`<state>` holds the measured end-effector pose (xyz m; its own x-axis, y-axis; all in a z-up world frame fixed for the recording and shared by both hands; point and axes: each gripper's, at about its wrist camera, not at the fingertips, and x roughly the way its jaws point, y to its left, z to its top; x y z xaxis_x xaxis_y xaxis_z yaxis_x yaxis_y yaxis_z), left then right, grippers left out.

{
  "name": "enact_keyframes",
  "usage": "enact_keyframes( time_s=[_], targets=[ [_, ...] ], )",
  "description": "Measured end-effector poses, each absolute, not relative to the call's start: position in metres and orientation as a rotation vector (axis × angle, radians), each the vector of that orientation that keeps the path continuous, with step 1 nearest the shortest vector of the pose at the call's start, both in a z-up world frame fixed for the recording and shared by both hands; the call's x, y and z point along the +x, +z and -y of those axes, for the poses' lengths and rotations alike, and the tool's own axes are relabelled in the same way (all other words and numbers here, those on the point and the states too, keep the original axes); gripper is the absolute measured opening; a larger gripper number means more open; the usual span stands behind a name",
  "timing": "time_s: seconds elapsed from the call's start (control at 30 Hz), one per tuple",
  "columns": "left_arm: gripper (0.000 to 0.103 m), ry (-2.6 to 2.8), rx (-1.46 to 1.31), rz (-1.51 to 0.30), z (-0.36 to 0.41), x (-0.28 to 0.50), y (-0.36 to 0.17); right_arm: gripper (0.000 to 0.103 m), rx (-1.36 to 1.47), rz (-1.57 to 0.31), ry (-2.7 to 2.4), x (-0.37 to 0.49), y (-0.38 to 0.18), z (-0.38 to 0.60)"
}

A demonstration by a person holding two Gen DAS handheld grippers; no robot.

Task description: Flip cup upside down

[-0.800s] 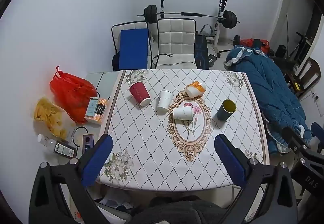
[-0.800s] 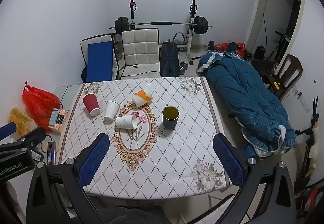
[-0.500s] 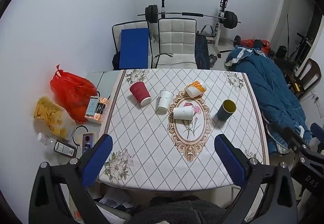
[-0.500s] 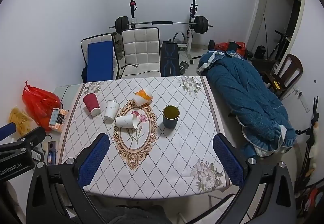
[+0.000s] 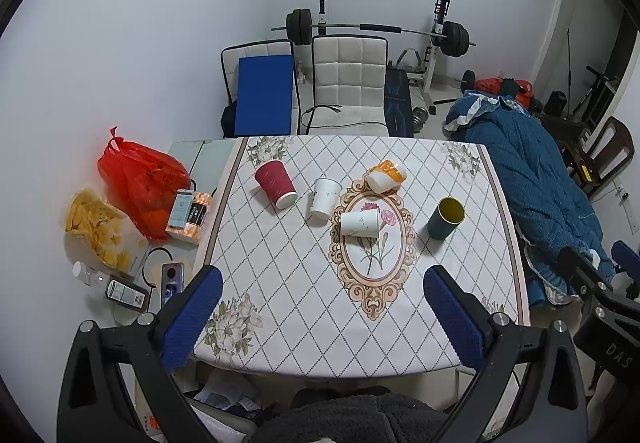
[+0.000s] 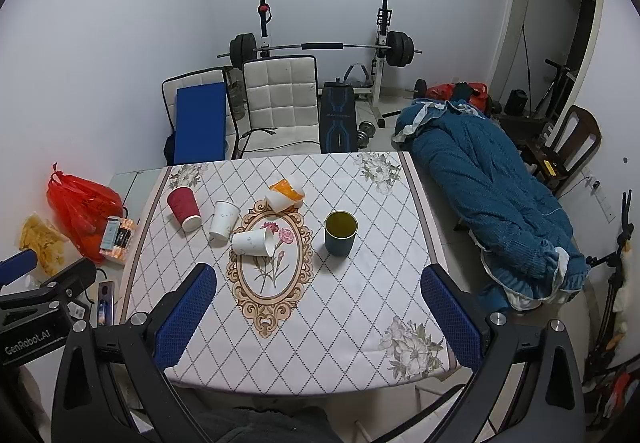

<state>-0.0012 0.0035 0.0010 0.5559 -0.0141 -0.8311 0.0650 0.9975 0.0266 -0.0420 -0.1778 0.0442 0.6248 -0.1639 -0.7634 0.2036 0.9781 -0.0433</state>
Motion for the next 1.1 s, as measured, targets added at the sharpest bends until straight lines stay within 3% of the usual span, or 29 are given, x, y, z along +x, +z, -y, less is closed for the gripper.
enact_keyframes(
  time_s=[1.1],
  targets=[
    [0.103, -0.051, 0.041, -0.985, 0.005, 0.004, -0.001, 0.103, 0.06, -0.879, -0.185, -0.03, 0.042, 0.182]
  ],
)
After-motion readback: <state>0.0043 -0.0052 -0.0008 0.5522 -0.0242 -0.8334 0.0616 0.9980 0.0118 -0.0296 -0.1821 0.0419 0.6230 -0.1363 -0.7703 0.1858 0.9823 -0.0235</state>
